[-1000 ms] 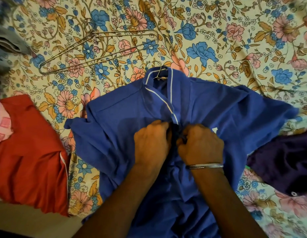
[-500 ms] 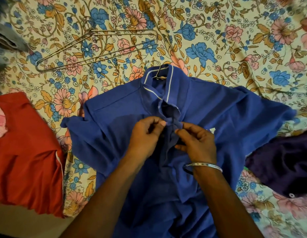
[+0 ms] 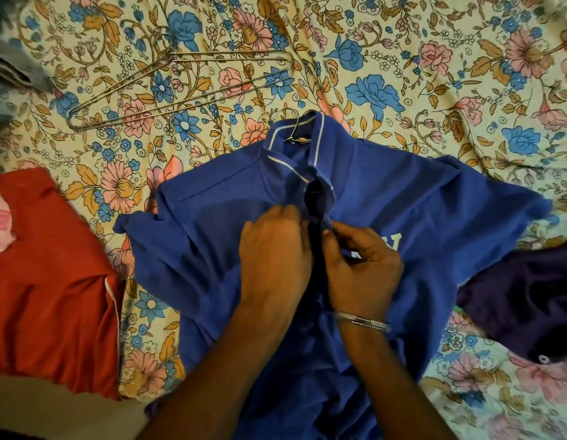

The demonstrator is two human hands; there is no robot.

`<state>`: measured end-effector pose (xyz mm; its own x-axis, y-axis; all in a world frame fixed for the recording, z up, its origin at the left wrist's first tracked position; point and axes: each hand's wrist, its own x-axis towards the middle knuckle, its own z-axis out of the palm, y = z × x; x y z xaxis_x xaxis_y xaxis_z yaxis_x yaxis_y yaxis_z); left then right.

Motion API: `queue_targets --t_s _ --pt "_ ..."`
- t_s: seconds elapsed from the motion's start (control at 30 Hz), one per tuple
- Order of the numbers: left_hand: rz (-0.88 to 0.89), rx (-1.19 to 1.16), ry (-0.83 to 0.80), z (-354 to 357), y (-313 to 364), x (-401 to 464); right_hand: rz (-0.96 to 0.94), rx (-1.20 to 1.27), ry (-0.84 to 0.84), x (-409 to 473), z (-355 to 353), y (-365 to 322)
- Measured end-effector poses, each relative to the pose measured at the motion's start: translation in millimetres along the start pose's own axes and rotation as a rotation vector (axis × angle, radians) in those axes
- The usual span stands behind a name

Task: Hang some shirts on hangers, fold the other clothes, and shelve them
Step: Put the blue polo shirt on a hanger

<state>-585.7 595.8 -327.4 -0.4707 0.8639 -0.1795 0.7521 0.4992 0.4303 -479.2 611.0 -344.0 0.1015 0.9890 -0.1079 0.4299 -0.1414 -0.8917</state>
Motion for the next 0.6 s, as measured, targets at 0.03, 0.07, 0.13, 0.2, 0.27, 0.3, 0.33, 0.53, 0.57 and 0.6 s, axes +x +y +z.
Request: queue_targets --t_s 0.03,0.07,0.13,0.2,0.27,0.3,0.33,0.53,0.57,0.6 --pt "0.039 0.02 0.01 0.3 4.2 -0.4 -0.025 -0.036 -0.005 -1.5 1.1 0.3" --pt "0.056 -0.014 -0.004 1.8 6.4 -0.8 -0.028 -0.078 -0.018 -2.3 1.7 1.3" --pt "-0.023 -0.223 -0.088 6.8 3.5 1.1 -0.01 -0.133 -0.043 -0.4 1.2 4.7" --pt "-0.13 -0.397 -0.171 8.8 -4.7 4.2 -0.014 -0.103 -0.082 1.6 0.3 8.1" --pt "-0.133 -0.429 -0.224 8.6 -10.9 7.4 -0.01 -0.069 -0.128 2.4 0.0 7.9" --pt "-0.117 -0.446 -0.246 8.8 -13.9 9.2 0.002 -0.056 -0.145 1.9 0.4 7.1" --pt "-0.101 -0.477 -0.264 9.4 -17.3 11.7 0.016 -0.038 -0.158 1.1 0.6 5.6" --pt "-0.06 -0.609 -0.298 9.2 -32.0 19.2 0.345 0.251 -0.267 13.6 -2.2 -0.9" --pt "-0.076 -0.623 -0.279 9.8 -31.7 18.0 0.38 0.273 -0.277 16.4 -1.8 -0.4" --pt "-0.097 -0.637 -0.254 10.9 -30.8 15.8 0.388 0.272 -0.283 18.0 -1.4 0.2"
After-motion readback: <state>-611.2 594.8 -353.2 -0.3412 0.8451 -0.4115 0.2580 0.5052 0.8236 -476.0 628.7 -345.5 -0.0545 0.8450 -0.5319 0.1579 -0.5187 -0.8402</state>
